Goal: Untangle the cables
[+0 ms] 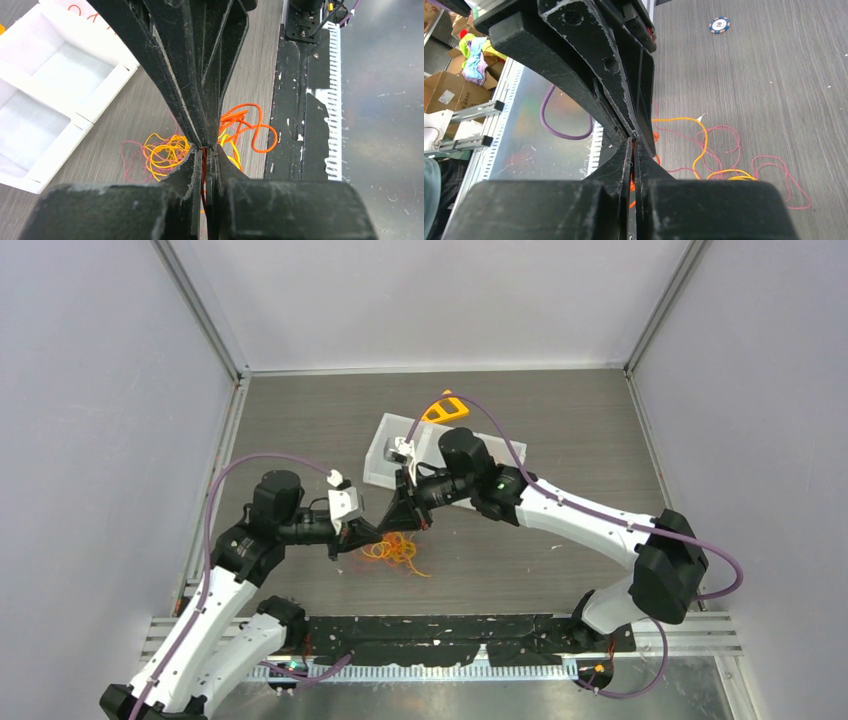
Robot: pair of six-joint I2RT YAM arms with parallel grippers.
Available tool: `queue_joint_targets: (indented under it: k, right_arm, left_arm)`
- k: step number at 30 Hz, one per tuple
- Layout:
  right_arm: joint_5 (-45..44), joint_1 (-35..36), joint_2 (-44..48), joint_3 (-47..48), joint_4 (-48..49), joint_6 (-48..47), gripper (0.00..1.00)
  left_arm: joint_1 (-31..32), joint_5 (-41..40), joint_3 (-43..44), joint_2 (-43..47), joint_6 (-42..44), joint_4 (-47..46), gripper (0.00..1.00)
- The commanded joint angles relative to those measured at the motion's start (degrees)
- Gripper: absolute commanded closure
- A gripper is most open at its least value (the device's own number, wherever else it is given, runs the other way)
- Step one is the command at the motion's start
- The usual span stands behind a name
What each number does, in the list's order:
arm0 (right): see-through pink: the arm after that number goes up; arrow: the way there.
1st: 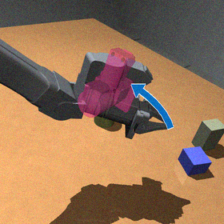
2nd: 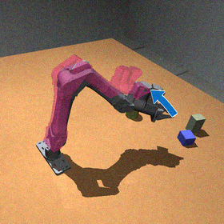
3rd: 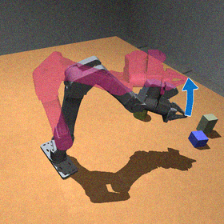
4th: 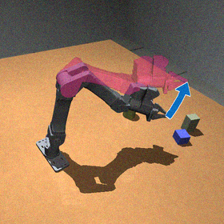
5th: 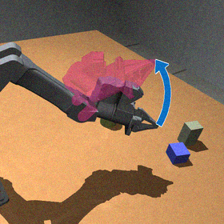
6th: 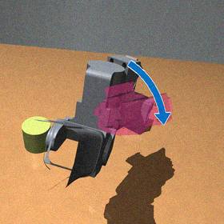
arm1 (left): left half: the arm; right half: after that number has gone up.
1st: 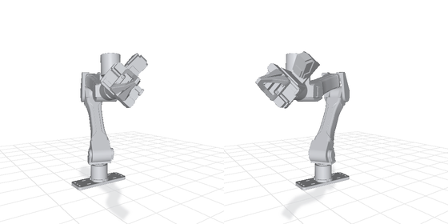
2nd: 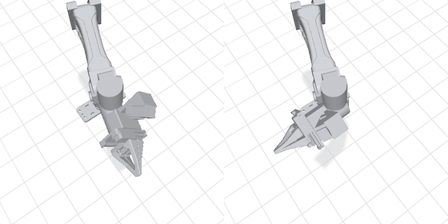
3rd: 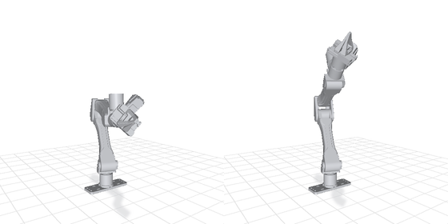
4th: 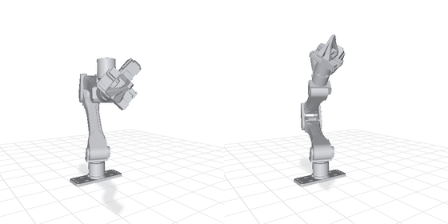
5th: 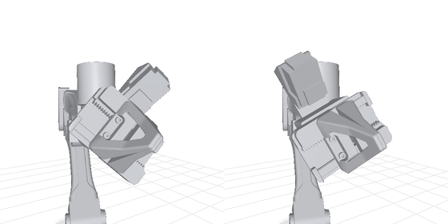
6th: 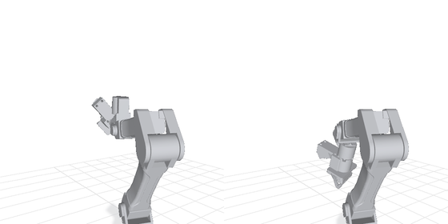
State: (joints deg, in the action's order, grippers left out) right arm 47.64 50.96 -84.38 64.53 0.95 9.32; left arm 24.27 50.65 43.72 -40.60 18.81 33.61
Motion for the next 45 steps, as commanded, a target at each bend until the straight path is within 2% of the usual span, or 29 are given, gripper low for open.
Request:
queue_joint_targets:
  k: [1,5,9,11,12,14,21,24,27,32,36,42,45]
  right_arm:
    - [-1.3,0.1,2.9,4.7,-4.2,-3.9,0.94]
    - [-2.5,-1.0,6.8,5.6,-9.2,-7.4,0.95]
    - [-4.6,-2.2,12.0,5.9,-11.6,-9.0,0.95]
    - [-6.0,-2.3,13.9,6.3,-12.0,-9.7,0.95]
    - [-6.4,-2.4,14.4,6.8,-12.2,-10.1,0.95]
    - [-7.5,-2.5,15.6,8.0,-12.4,-10.7,0.94]
    - [-9.9,-3.3,17.4,15.3,-12.8,-9.5,0.94]
    - [-11.6,-3.7,17.8,17.9,-12.9,-9.6,0.94]
    - [-12.6,-4.4,17.8,21.8,-12.9,-9.4,0.95]
    - [-14.8,-4.9,17.6,25.3,-12.9,-9.4,0.95]
    - [-16.3,-6.2,17.7,27.1,-12.9,-9.5,0.95]
    - [-18.1,-11.2,17.9,33.2,-11.0,-6.5,0.95]
    - [-19.1,-15.3,17.7,37.8,-10.4,-5.6,0.95]
  left_arm:
    - [0.3,-0.8,1.8,1.7,8.1,6.0,0.97]
    - [0.3,-3.8,0.3,3.8,8.7,6.9,0.94]
    - [0.2,-6.7,-1.1,4.9,7.0,5.7,0.82]
    - [0.2,-6.8,-1.4,4.7,7.1,5.4,0.55]
    - [0.2,-6.8,-1.6,4.4,6.7,4.5,0.44]
    - [0.2,-6.9,-1.9,3.3,4.9,1.7,0.39]
    - [0.2,-7.0,-2.8,0.1,-3.9,-9.3,0.30]
    - [0.5,-2.3,-5.3,1.1,-7.8,-15.2,0.12]
    - [1.2,-1.0,-6.6,0.3,-8.3,-16.8,0.07]
    - [2.4,0.7,-8.6,-3.0,-8.0,-22.6,0.08]
    - [5.8,-0.6,-10.2,-5.3,-2.6,-20.8,0.14]
    - [6.6,-10.1,-12.7,-8.6,6.4,-13.7,0.59]
    - [6.5,-11.8,-12.2,-8.4,14.4,-6.6,0.76]
